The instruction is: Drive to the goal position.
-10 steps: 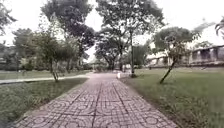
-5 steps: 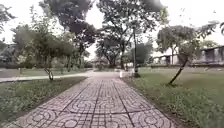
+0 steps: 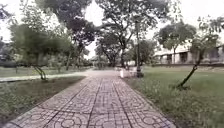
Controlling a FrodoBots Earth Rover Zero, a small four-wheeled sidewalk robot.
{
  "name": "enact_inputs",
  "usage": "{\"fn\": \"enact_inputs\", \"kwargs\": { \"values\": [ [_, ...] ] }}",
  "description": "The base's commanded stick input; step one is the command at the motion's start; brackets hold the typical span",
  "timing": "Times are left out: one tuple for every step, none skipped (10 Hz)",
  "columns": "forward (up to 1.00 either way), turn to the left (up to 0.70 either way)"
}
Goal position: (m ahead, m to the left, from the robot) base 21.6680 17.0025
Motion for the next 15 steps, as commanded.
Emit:
{"fn": "enact_inputs", "kwargs": {
  "values": [
    [1.00,0.00],
    [1.00,0.00],
    [1.00,0.00],
    [1.00,0.00],
    [1.00,0.00],
    [1.00,0.27],
    [1.00,0.27],
    [1.00,0.15],
    [1.00,0.03],
    [1.00,0.00],
    [1.00,0.00],
    [1.00,0.00],
    [1.00,0.00],
    [1.00,0.19],
    [1.00,0.27]
  ]
}}
